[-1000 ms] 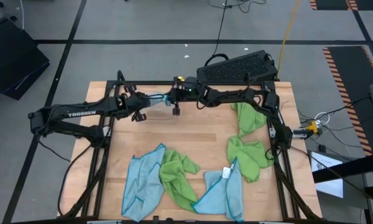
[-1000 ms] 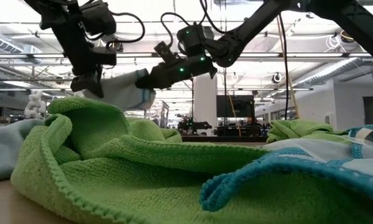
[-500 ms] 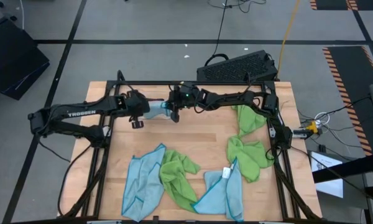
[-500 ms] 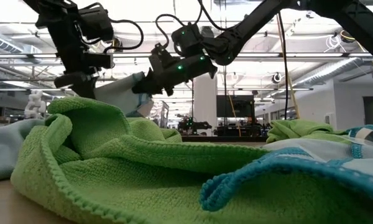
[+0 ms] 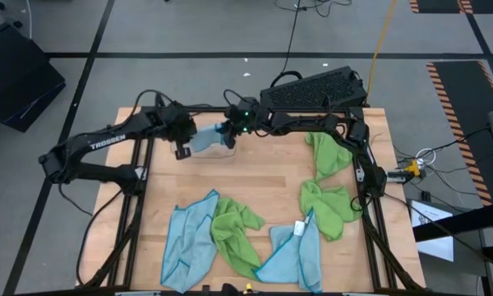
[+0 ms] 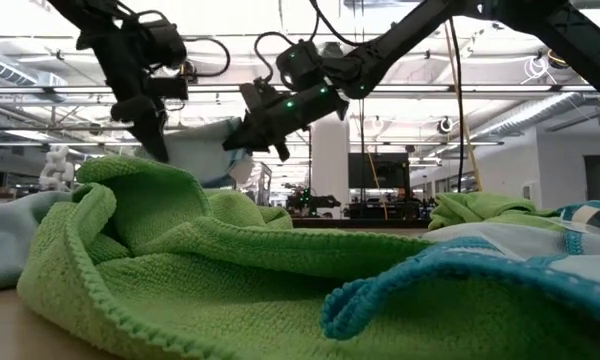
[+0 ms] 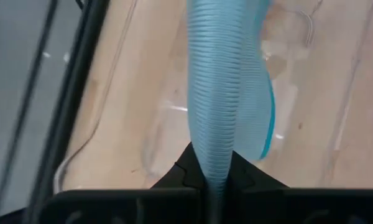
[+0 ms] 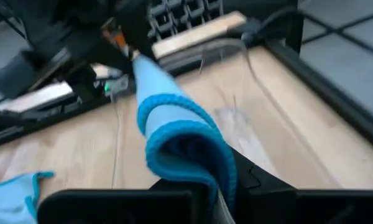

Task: Fold microfiber towels
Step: Put the top center blue microfiber cloth into the bin

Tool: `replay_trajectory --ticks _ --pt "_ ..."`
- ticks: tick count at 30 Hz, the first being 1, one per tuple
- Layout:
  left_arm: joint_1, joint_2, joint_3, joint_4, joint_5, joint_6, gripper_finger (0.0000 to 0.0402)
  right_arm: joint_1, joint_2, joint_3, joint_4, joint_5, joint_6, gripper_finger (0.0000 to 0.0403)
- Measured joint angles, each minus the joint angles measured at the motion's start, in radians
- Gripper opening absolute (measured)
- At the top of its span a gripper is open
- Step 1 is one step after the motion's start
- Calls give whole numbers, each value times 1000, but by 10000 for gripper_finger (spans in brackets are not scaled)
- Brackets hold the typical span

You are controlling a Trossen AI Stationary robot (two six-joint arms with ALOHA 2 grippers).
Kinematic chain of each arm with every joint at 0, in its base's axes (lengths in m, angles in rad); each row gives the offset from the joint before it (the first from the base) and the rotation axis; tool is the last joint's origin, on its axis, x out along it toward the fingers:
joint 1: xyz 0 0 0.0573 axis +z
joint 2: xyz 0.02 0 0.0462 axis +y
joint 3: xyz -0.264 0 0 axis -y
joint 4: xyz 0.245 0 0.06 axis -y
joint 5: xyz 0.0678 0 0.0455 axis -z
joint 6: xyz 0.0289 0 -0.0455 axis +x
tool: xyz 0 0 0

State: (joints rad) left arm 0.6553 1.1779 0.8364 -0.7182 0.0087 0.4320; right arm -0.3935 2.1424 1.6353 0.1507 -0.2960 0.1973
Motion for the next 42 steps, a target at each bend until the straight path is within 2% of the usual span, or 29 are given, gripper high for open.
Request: replay_trajectory --ticks 8,14,21,25,30,37,42 --pt "56 146 2 -40 146 63 14 8 13 1 -61 -55 34 13" --pt "57 163 2 -51 169 55 10 17 31 2 -57 -67 57 13" --pt "58 179 0 -29 165 48 10 21 49 2 -58 -3 55 24" --pt "58 219 0 2 120 17 10 21 50 2 -54 9 51 39" --pt "58 260 0 36 70 12 41 22 49 2 -85 7 41 63" --pt "57 269 0 134 -35 -23 53 22 50 2 -83 10 21 116" --pt "35 269 0 148 -65 5 64 22 49 2 -80 11 7 139"
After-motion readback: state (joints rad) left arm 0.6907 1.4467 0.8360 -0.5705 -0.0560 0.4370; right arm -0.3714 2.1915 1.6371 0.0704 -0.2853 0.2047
